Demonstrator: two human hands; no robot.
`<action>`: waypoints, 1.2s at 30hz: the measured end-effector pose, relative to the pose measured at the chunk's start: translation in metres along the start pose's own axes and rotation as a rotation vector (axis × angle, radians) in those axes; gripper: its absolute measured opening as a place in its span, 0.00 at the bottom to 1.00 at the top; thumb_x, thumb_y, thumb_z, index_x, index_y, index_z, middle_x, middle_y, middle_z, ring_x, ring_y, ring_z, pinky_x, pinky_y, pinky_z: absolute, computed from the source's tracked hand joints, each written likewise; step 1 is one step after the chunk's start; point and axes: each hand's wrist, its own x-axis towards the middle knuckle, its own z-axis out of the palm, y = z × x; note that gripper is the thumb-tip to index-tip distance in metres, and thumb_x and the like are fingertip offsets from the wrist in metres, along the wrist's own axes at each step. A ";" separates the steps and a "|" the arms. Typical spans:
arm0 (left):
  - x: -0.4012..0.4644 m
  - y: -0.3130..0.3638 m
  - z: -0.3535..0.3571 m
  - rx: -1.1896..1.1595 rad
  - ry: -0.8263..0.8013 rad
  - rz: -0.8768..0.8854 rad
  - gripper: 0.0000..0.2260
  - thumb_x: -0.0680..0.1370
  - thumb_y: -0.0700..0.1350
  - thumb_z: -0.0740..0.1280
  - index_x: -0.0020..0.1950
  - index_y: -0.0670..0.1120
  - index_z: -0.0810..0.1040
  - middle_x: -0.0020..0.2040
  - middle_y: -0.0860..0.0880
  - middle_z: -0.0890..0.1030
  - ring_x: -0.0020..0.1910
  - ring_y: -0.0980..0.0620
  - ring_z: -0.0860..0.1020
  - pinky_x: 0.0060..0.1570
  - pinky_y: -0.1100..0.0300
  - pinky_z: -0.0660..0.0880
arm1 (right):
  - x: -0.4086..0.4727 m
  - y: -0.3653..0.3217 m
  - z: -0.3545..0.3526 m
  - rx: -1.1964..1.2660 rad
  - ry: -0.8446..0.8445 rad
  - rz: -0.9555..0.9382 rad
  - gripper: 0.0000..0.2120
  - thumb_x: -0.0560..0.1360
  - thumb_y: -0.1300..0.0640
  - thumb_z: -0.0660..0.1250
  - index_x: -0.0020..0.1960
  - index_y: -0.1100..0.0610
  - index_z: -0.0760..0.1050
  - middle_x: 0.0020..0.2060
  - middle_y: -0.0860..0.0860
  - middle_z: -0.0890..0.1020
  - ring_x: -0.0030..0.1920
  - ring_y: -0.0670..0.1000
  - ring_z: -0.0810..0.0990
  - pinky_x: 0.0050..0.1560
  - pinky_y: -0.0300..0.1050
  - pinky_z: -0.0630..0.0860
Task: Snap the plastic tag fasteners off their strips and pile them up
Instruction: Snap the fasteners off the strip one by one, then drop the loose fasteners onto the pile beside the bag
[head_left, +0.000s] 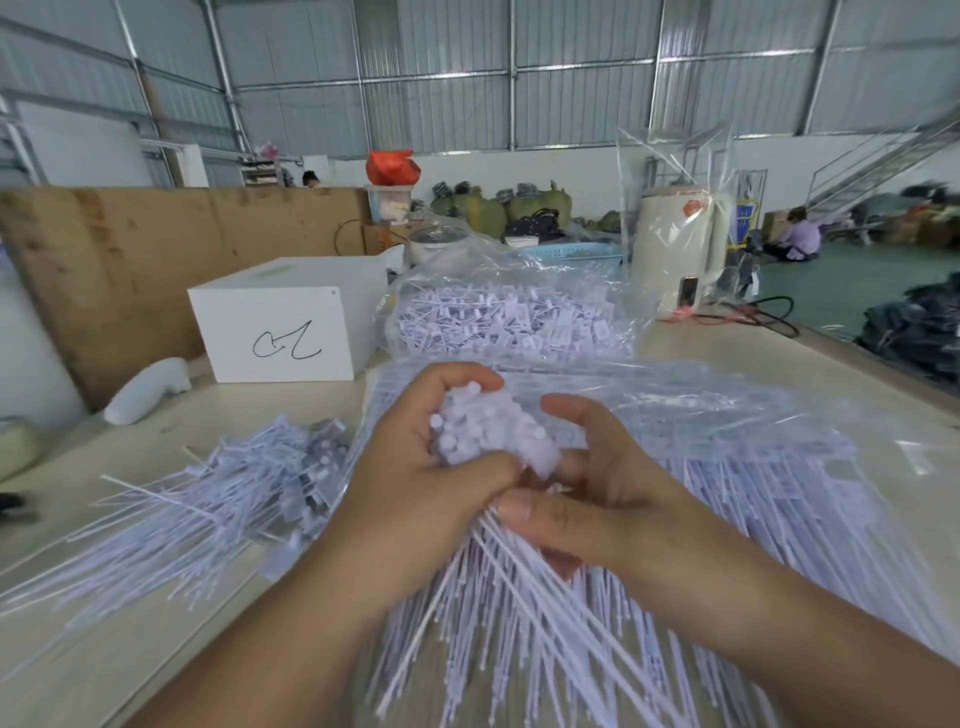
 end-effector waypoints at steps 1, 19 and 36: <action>0.001 0.001 -0.001 0.018 0.070 0.027 0.19 0.62 0.37 0.69 0.49 0.53 0.77 0.39 0.55 0.82 0.37 0.58 0.80 0.33 0.68 0.74 | 0.000 0.000 0.001 -0.031 -0.054 0.035 0.40 0.59 0.44 0.78 0.66 0.40 0.62 0.36 0.46 0.81 0.34 0.46 0.78 0.41 0.44 0.74; -0.011 0.010 0.016 -0.188 -0.098 -0.534 0.16 0.66 0.53 0.74 0.48 0.44 0.82 0.40 0.48 0.85 0.21 0.45 0.75 0.21 0.63 0.71 | -0.006 0.008 0.034 0.092 -0.089 0.137 0.13 0.70 0.46 0.64 0.45 0.56 0.76 0.21 0.54 0.73 0.24 0.54 0.72 0.30 0.46 0.74; 0.037 -0.020 -0.118 1.340 0.337 -0.398 0.11 0.73 0.53 0.66 0.47 0.47 0.70 0.38 0.49 0.76 0.39 0.45 0.76 0.38 0.55 0.72 | -0.011 0.002 0.026 -0.253 -0.195 0.164 0.04 0.75 0.51 0.69 0.46 0.51 0.79 0.37 0.49 0.84 0.36 0.46 0.80 0.44 0.46 0.80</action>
